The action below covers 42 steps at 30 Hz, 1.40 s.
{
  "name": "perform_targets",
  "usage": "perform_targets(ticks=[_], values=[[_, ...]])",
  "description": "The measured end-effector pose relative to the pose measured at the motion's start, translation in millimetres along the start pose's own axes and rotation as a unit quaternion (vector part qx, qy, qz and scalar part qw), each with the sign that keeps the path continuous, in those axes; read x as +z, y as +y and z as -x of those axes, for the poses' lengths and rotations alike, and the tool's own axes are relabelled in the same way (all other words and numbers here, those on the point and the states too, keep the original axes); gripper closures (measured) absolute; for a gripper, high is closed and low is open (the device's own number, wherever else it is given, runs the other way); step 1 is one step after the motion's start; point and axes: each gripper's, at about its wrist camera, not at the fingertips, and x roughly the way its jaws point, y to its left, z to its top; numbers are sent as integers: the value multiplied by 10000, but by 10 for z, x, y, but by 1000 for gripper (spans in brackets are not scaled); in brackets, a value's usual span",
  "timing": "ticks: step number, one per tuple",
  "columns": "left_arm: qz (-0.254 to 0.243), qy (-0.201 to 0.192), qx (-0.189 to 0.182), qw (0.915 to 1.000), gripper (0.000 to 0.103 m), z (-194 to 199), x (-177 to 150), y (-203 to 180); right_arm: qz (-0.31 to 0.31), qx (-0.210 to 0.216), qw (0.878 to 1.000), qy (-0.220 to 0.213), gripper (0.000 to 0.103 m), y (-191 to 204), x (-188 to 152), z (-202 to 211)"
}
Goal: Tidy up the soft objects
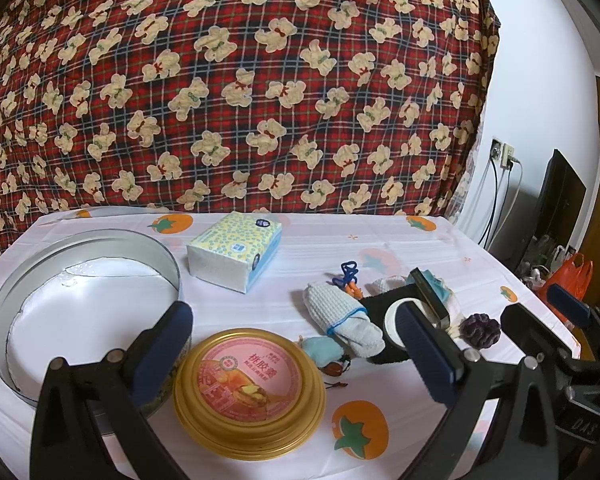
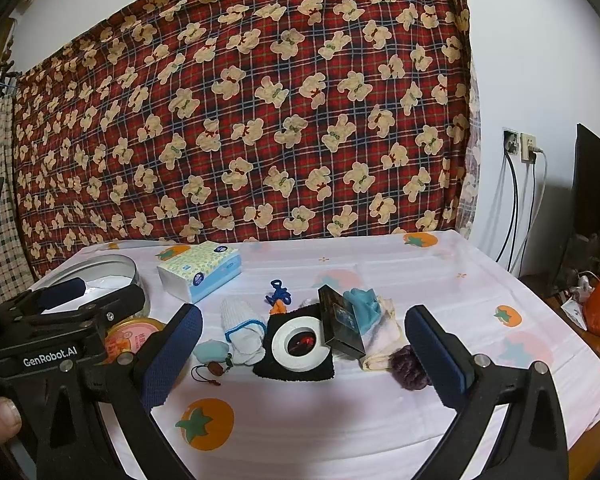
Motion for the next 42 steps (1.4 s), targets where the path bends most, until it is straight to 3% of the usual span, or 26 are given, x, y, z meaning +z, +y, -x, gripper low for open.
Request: perform_targets(ticks=[7,14,36,42], values=[[-4,7,-3,10000,0,-4,-1,2,-11,1,10000,21,1,0,107,35],[-1,21,-5,10000,0,-40,-42,36,-3,9,10000,58,1,16,-47,-26],[-2,41,-3,10000,0,-49,-42,33,-43,21,9999,105,1,10,-33,-63],[-11,82,-13,10000,0,-98,-212,117,-35,-35,9999,111,1,-48,-142,-60]])
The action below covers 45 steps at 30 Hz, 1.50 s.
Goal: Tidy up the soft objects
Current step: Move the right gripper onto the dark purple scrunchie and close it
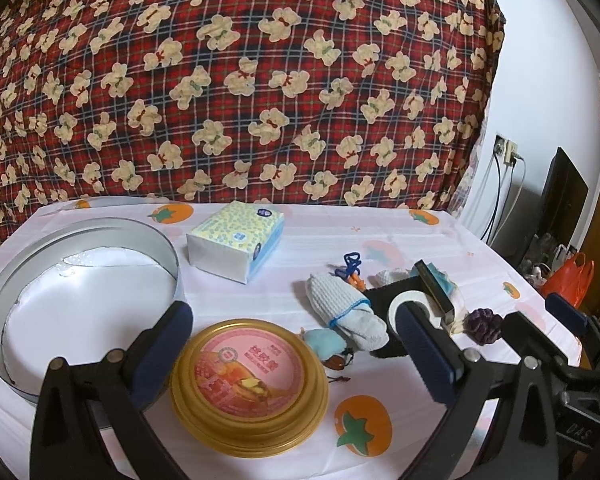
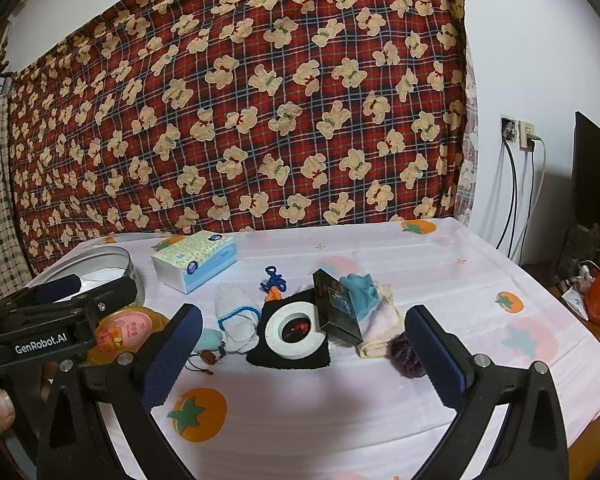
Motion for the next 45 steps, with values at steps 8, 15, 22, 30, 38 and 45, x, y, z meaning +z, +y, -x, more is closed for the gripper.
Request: perform_targets(ticks=[8,15,22,30,38,45], values=[[-91,104,25,9999,0,-64,-3,-117,-134,-141,9998,7,1,-178,3,-19],[-277,215,20,9994,0,-153,-22,-299,-378,-531,9978,122,1,-560,-35,-102],[-405,342,-116,9985,0,-281,13,-474,-632,-715,9932,662,18,-1088,-152,-399],[-683,485,-260,9961,2,-473,65,-763,-382,-496,9895,1305,27,-1122,-178,-800],[-919,655,-303,9932,9,-698,106,-1063,-450,-376,9771,2044,48,-1224,-309,-1147],[-1161,973,-473,9873,32,-976,105,-1382,-733,-183,9755,2065,56,-1316,-344,-1146]])
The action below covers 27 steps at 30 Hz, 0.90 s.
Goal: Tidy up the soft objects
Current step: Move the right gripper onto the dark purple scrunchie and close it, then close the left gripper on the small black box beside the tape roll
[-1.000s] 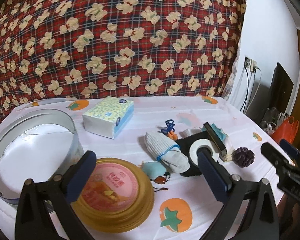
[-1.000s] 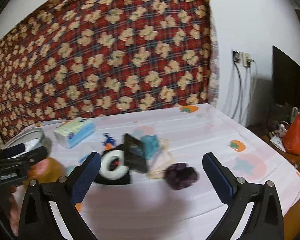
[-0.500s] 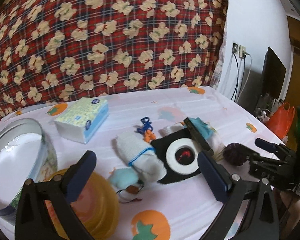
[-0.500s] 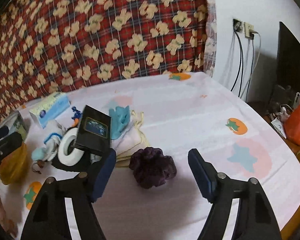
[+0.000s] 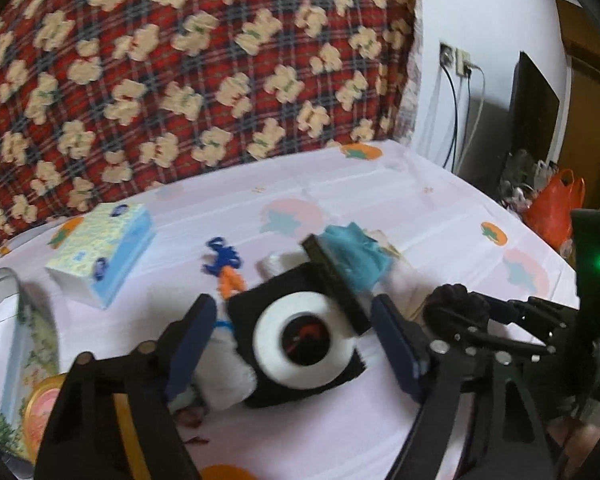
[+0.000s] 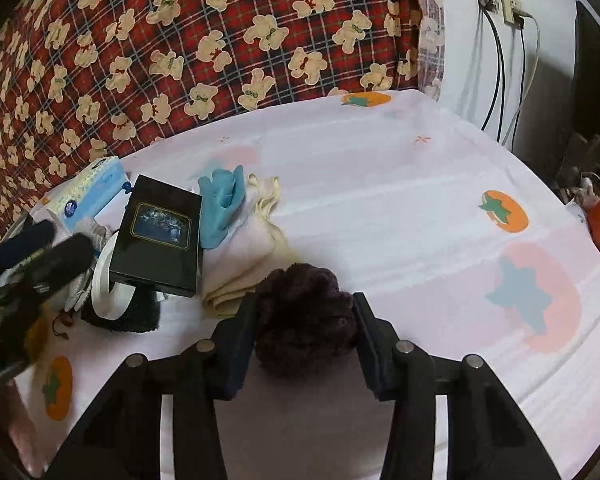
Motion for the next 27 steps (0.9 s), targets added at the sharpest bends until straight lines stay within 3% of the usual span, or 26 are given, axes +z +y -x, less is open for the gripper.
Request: perform_targets(ticks=[2,4,6,12,16,19,27], values=[[-39,122,-101,9999,42,-103,36,-66,-30,-1,10000,-23,57,-12,3,11],[-58,258,-181,9995,58,-207,63,-110,-164,23,9998,-61,57,-60,4,28],[-70,326,-266,9991,62,-298,86,-149,-327,23,9994,-127,57,-115,4,55],[-98,482,-248,9985,62,-456,138,-252,-397,36,9990,-181,57,-132,11,75],[-153,419,-233,9987,82,-505,128,-313,-407,57,9989,-207,57,-141,1,85],[-169,407,-434,9981,89,-529,121,-340,-425,82,9988,-236,57,-151,2,89],[-31,7,-566,9984,91,-323,85,-262,-464,117,9979,-446,57,-172,-1,156]])
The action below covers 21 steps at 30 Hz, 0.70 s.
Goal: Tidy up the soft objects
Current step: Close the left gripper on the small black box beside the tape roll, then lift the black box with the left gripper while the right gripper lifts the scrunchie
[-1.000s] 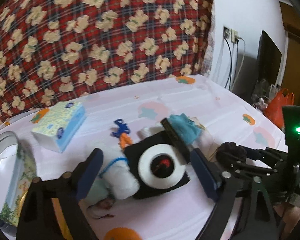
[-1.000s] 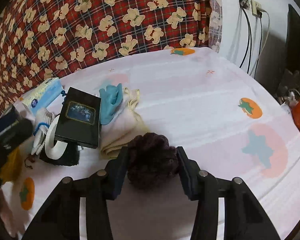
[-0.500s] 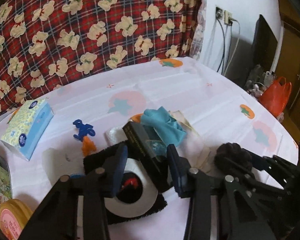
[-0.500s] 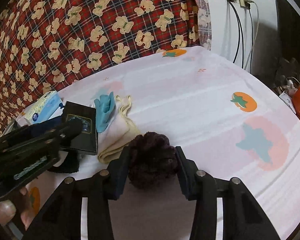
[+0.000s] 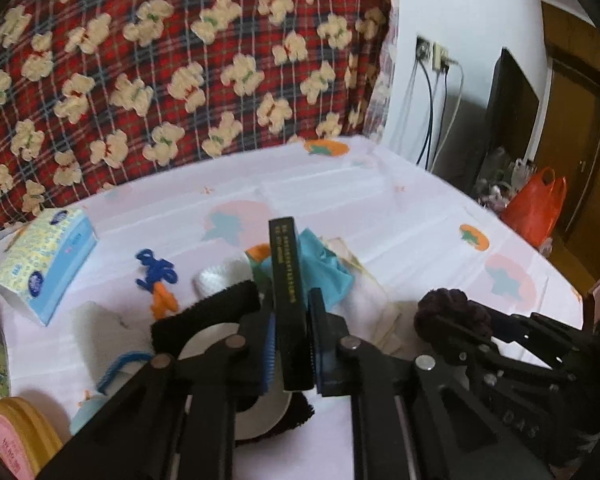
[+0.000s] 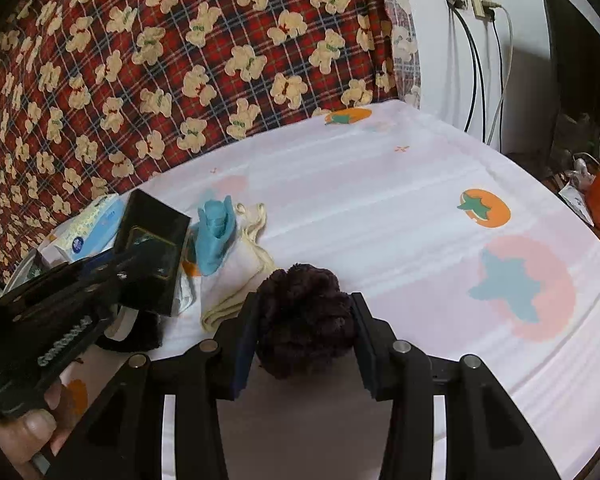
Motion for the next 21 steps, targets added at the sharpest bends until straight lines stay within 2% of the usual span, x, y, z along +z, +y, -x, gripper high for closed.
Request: perform_targets(ticks=[8,16,21], values=[[219,-479,-63,9986,91,317,-94,168,86,112,9993,-345,57,30,-16,121],[181,-961,-157,9951,93,554,-78,199,106,63,9978,-649,57,35,-44,220],[191,-997,-142,9947,93,589,-93,258,113,71,9967,-807,57,39,-60,270]])
